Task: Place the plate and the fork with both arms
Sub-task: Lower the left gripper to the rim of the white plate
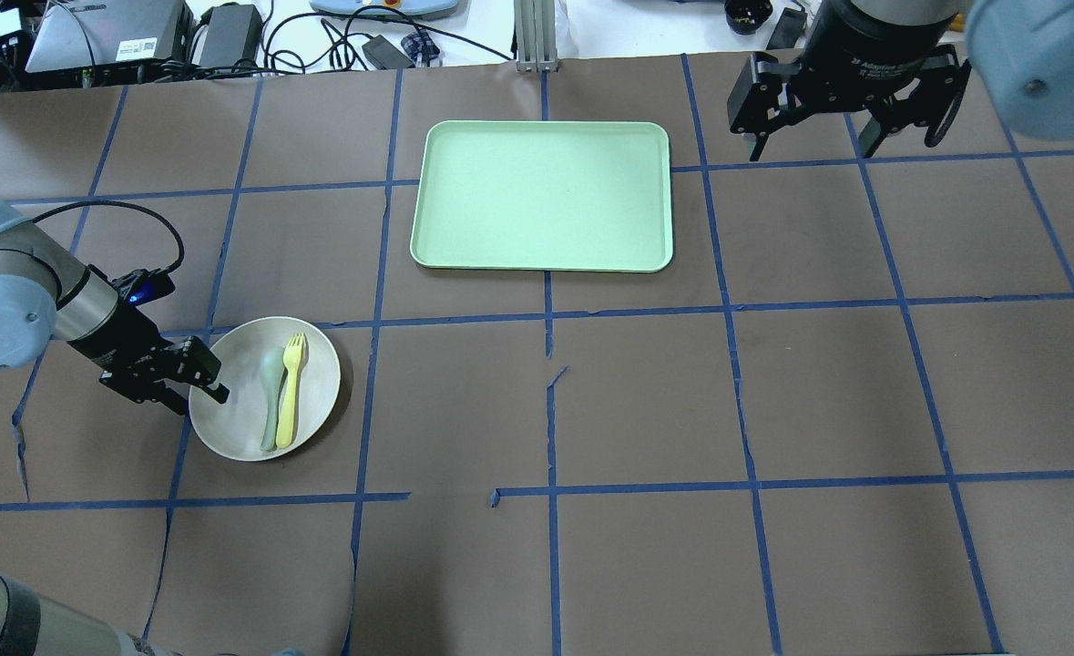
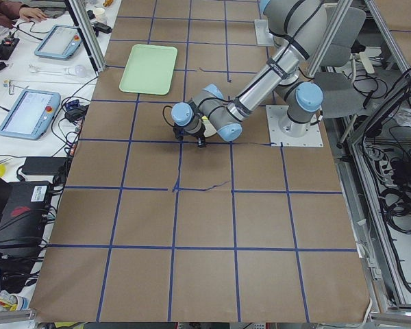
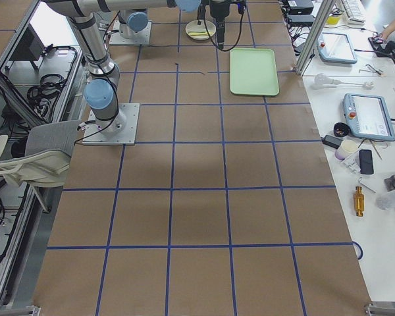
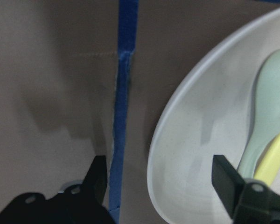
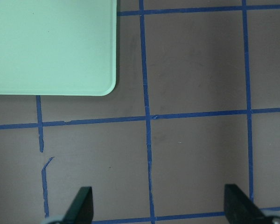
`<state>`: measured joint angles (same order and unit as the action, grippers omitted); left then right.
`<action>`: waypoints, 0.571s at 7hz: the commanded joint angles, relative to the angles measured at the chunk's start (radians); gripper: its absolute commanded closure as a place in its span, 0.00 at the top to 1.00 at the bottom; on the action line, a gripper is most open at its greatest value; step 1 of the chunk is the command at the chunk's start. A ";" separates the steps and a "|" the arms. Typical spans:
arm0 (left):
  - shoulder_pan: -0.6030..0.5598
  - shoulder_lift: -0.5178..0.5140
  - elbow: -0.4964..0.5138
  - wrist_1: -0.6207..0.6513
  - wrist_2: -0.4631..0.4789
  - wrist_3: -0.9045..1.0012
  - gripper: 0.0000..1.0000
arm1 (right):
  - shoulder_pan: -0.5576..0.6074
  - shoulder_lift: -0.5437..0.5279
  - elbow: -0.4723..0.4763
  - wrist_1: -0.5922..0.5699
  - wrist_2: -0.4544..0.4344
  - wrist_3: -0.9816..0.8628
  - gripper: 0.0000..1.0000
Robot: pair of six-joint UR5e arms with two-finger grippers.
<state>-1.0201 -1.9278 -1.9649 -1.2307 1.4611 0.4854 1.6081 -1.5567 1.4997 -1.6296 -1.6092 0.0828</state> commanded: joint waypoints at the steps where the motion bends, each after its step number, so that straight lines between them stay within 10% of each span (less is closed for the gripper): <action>1: 0.000 0.001 0.006 0.002 -0.005 -0.002 0.19 | 0.001 0.000 0.001 0.001 0.000 0.000 1.00; 2: 0.000 0.001 0.004 -0.004 -0.005 0.007 0.00 | 0.001 0.000 0.001 0.001 0.000 0.000 1.00; 4: -0.002 0.001 0.006 -0.004 -0.005 0.002 0.00 | 0.001 0.000 0.001 0.001 0.000 0.000 1.00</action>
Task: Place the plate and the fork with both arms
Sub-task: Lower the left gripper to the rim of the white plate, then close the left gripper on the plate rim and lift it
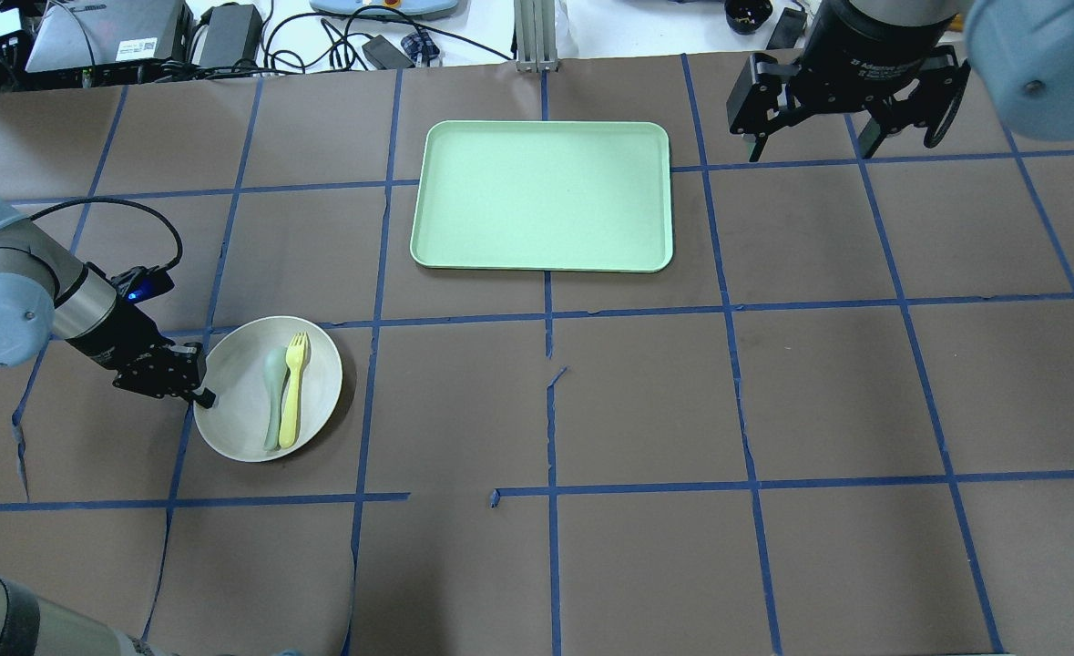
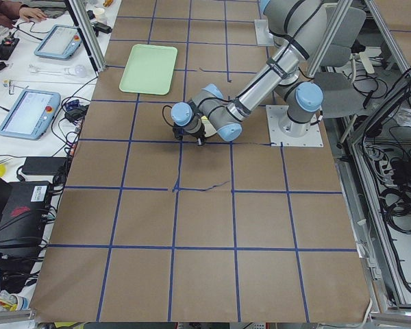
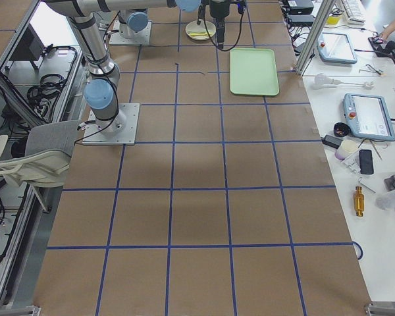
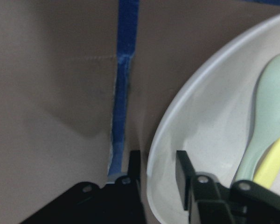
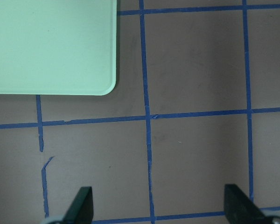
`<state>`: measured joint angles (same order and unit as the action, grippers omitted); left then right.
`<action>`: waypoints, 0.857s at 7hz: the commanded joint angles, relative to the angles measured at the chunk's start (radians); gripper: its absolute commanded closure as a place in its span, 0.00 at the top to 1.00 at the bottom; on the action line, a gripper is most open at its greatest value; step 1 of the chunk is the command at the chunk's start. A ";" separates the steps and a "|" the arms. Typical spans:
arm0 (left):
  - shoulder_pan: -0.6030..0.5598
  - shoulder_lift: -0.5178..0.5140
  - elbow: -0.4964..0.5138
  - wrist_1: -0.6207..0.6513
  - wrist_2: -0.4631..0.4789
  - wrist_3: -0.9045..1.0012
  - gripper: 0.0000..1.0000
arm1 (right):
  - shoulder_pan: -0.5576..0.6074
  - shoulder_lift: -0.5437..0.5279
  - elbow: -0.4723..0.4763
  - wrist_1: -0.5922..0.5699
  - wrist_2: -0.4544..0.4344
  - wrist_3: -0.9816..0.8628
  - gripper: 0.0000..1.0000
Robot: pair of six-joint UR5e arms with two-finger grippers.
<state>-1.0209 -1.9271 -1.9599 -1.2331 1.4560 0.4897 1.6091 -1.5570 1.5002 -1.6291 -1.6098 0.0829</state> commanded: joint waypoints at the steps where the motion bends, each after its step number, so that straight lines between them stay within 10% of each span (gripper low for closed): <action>1: -0.001 0.000 0.010 -0.002 -0.025 -0.008 0.00 | 0.000 0.000 0.000 0.000 0.001 0.000 1.00; 6: -0.002 -0.010 0.241 -0.261 -0.114 -0.039 0.00 | 0.000 0.000 0.000 0.000 -0.001 0.000 1.00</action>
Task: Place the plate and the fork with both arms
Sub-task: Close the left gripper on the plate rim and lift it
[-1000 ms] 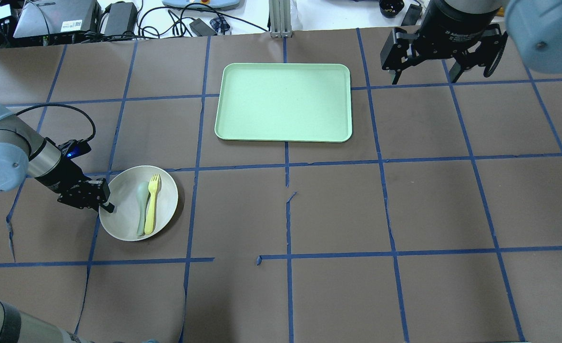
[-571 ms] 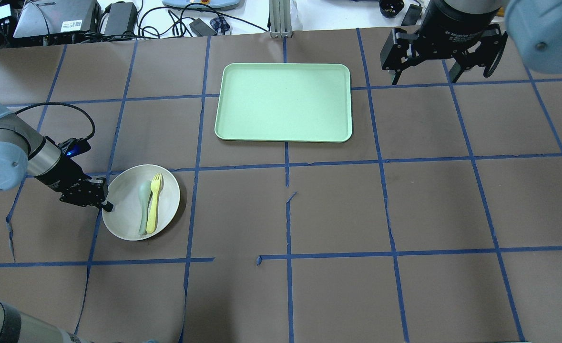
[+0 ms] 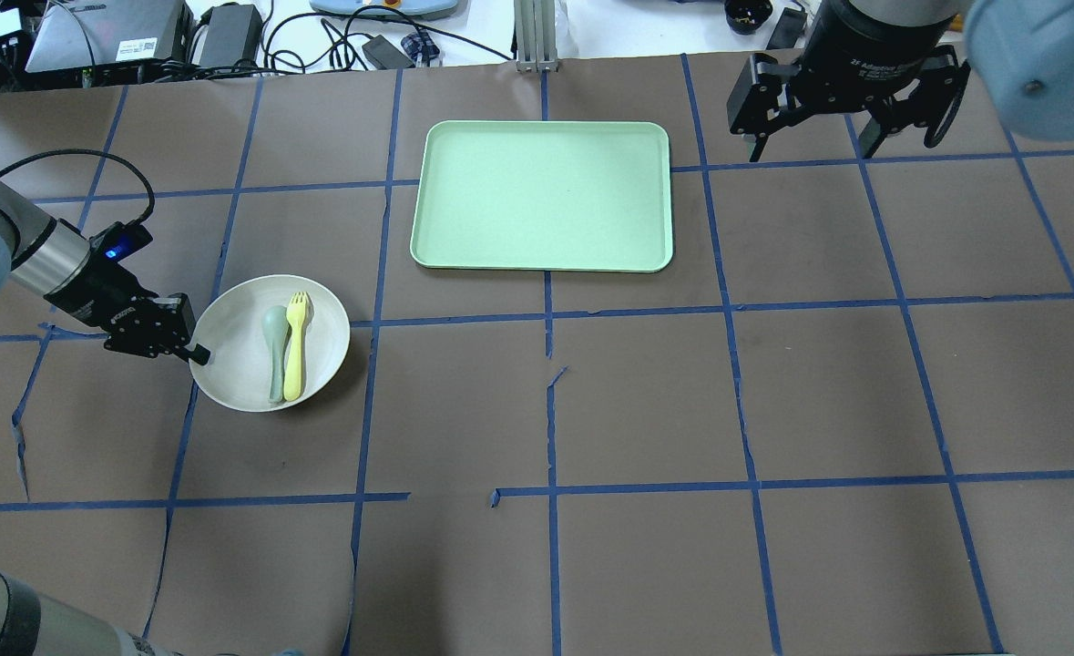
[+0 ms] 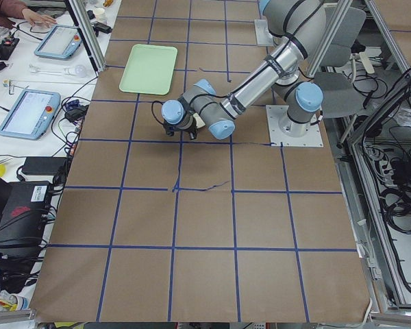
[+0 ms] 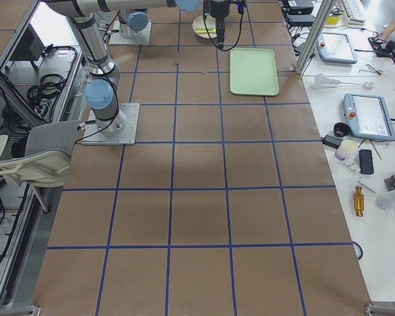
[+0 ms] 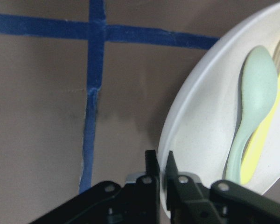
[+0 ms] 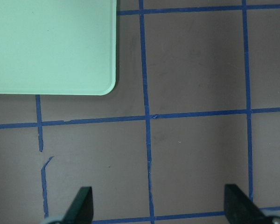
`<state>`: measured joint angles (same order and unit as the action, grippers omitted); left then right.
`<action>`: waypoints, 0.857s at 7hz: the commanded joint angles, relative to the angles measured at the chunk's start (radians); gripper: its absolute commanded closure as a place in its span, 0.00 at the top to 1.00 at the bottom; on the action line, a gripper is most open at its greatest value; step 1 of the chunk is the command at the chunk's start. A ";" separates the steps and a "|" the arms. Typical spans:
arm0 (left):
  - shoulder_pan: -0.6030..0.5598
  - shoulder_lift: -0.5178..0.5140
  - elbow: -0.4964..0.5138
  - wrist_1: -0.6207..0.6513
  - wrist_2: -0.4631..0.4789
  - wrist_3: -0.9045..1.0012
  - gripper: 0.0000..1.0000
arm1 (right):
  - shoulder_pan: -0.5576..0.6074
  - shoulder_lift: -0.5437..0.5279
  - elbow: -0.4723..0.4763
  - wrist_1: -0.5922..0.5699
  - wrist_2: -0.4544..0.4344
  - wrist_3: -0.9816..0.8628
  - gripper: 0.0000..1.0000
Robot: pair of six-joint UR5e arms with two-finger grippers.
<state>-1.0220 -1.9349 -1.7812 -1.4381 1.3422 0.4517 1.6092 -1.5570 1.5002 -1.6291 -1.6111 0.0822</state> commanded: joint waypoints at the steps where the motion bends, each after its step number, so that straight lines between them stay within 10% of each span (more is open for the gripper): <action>1: -0.010 -0.006 0.107 -0.099 -0.003 -0.001 0.00 | 0.000 0.000 0.000 0.000 0.000 0.001 1.00; 6: -0.294 -0.255 0.637 -0.177 -0.087 -0.211 0.00 | 0.000 -0.002 0.000 0.000 -0.001 -0.001 1.00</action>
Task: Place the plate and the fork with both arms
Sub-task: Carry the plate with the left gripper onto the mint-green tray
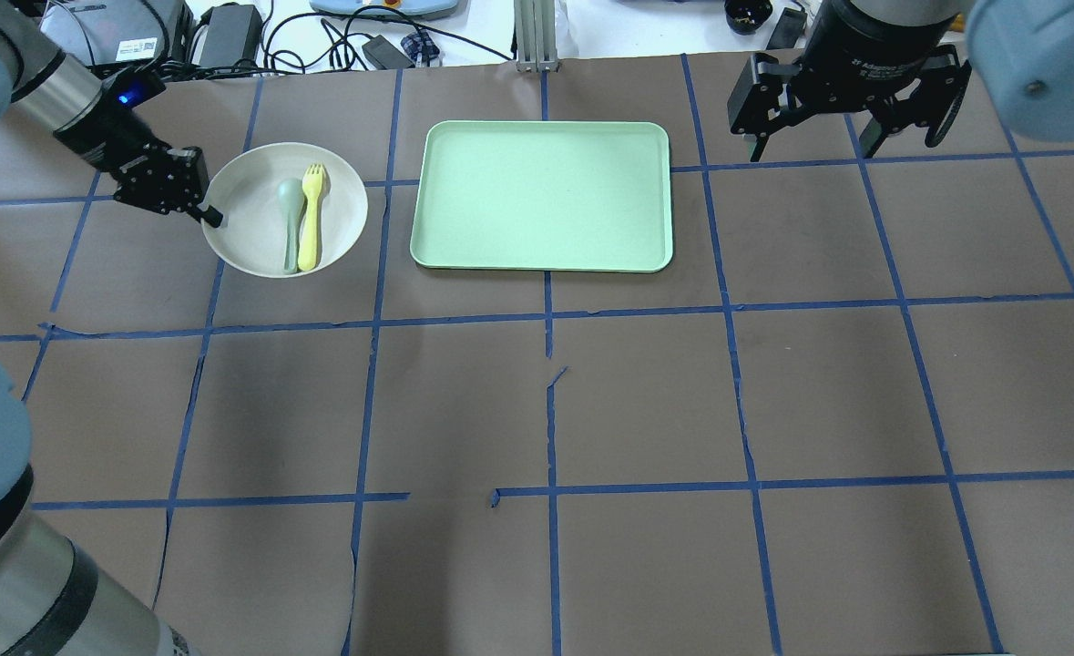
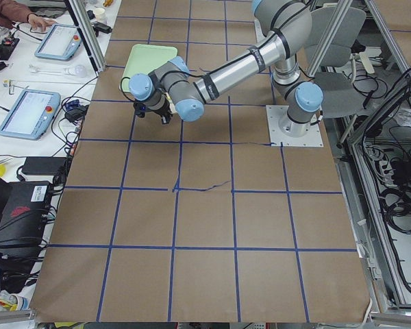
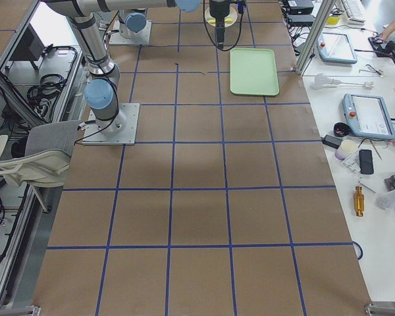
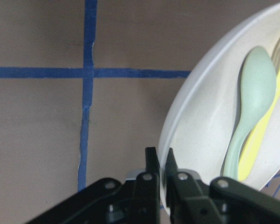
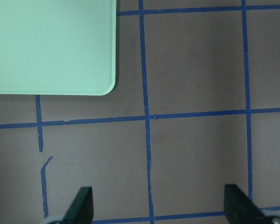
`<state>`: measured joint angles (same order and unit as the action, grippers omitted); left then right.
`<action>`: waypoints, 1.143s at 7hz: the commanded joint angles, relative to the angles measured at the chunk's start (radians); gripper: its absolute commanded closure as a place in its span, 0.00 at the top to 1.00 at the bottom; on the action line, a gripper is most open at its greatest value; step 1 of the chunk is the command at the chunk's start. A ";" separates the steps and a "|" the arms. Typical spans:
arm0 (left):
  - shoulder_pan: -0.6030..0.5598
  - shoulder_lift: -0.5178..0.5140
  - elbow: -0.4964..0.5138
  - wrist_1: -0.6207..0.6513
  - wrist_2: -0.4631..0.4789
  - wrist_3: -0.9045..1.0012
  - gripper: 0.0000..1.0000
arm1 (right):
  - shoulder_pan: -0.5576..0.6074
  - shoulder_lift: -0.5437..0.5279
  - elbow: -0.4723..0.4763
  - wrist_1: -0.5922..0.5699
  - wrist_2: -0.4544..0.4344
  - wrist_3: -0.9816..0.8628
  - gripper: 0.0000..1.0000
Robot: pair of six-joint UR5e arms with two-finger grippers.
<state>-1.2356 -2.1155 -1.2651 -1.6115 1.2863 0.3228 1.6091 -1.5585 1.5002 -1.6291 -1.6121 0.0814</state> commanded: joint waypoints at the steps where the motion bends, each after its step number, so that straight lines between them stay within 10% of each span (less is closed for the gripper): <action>1: -0.138 -0.125 0.180 -0.004 -0.039 -0.105 0.00 | 0.000 0.000 0.000 0.000 0.000 0.000 1.00; 8: -0.328 -0.307 0.217 0.214 -0.147 -0.246 0.00 | 0.000 0.000 0.000 0.000 0.000 0.000 1.00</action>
<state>-1.5540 -2.4156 -1.0428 -1.4006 1.1412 0.0757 1.6091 -1.5585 1.5002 -1.6291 -1.6121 0.0821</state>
